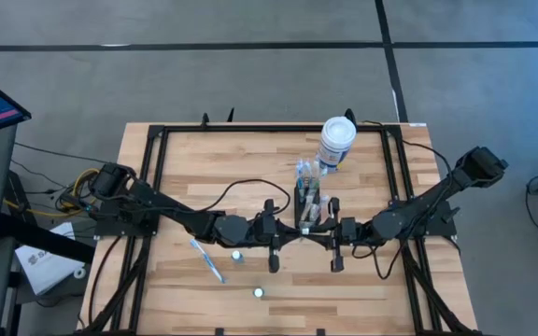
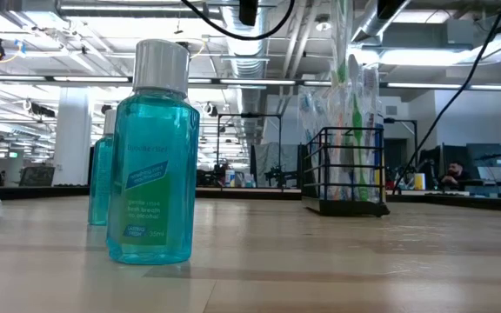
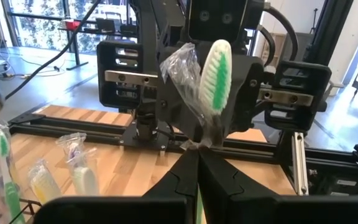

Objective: Pick & Place toothbrushing station
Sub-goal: Put the green toothbrush into the wire mesh organizer

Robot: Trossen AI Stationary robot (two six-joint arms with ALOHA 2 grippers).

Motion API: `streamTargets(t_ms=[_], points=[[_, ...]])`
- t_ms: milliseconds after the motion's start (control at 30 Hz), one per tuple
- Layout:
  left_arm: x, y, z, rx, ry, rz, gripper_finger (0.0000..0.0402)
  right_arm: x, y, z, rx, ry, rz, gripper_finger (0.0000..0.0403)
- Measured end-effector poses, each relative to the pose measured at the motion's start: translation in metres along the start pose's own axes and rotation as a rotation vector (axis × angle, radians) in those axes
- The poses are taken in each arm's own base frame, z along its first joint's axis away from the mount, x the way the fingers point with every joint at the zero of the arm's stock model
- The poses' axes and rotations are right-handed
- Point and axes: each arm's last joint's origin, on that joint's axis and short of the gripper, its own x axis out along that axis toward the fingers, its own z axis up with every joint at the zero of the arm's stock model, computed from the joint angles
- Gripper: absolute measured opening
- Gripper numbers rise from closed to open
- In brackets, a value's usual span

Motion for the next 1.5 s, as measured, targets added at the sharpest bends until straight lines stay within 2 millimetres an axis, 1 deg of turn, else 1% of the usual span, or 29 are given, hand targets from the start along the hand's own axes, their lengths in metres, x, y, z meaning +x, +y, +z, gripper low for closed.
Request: streamTargets(t_ms=[200,600,800,900,967,1033,1167,1333,1500], points=[[0.0,0.0,0.0,-0.002,-0.003,0.0,0.0002,0.0,0.0,-0.001,-0.025,0.006,0.001,0.0007],[0.0,0.0,0.001,-0.002,-0.005,0.005,0.0004,-0.002,0.002,-0.001,-0.07,0.009,-0.014,0.0004],[-0.001,-0.001,-0.002,0.009,0.018,0.006,0.0004,-0.01,0.005,0.002,-0.092,0.025,-0.049,0.0004],[-0.003,-0.002,0.002,0.023,0.013,0.003,0.0004,-0.017,0.005,0.002,-0.086,0.02,-0.082,0.0004],[-0.007,-0.003,0.004,0.032,0.027,-0.001,0.0004,-0.022,0.004,0.001,-0.092,0.029,-0.104,0.0004],[-0.011,-0.005,0.008,0.036,0.041,-0.016,0.0004,-0.026,0.004,0.003,-0.084,0.022,-0.119,0.0004],[-0.022,-0.014,0.007,0.071,0.115,-0.041,0.0004,-0.031,0.006,0.005,-0.103,0.027,-0.147,0.0004],[-0.033,-0.031,0.006,0.078,0.118,-0.096,0.0004,-0.032,0.005,0.004,-0.123,0.044,-0.188,0.0004],[-0.043,-0.046,-0.001,0.111,0.169,-0.14,0.0004,-0.032,0.005,0.002,-0.137,0.062,-0.209,0.0004]])
